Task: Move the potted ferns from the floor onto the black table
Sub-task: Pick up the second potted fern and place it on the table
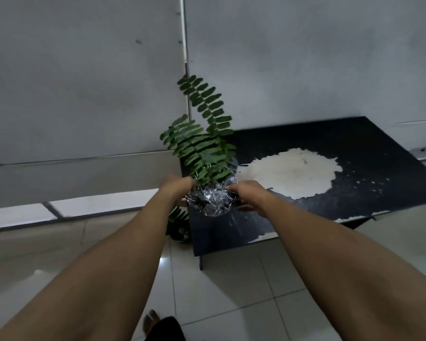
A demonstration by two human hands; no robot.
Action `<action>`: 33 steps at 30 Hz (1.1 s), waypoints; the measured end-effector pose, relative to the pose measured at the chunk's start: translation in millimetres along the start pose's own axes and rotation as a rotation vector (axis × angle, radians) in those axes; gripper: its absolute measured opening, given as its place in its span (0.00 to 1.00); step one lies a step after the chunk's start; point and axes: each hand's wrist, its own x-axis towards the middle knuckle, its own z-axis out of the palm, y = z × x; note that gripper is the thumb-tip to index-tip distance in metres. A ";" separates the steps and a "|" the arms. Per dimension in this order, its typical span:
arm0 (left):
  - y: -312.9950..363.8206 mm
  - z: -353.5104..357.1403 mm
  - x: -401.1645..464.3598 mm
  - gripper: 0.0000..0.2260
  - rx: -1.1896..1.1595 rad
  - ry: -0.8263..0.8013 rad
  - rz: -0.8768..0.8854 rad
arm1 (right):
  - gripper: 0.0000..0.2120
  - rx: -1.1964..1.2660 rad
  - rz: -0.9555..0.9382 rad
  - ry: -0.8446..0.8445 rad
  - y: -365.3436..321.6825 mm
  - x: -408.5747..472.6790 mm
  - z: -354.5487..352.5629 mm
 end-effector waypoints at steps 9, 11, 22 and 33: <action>60.9 114.1 18.8 0.07 0.141 -0.067 0.064 | 0.14 0.115 0.076 0.082 47.6 13.7 -107.3; 70.2 134.3 34.6 0.09 0.131 -0.100 0.065 | 0.14 0.126 0.085 0.099 50.0 23.8 -124.1; 112.3 197.6 123.4 0.06 0.148 -0.192 0.058 | 0.11 0.087 0.162 0.114 47.0 115.5 -178.8; 122.4 221.9 184.0 0.12 0.162 -0.076 -0.060 | 0.15 0.005 0.183 -0.029 31.6 206.6 -186.4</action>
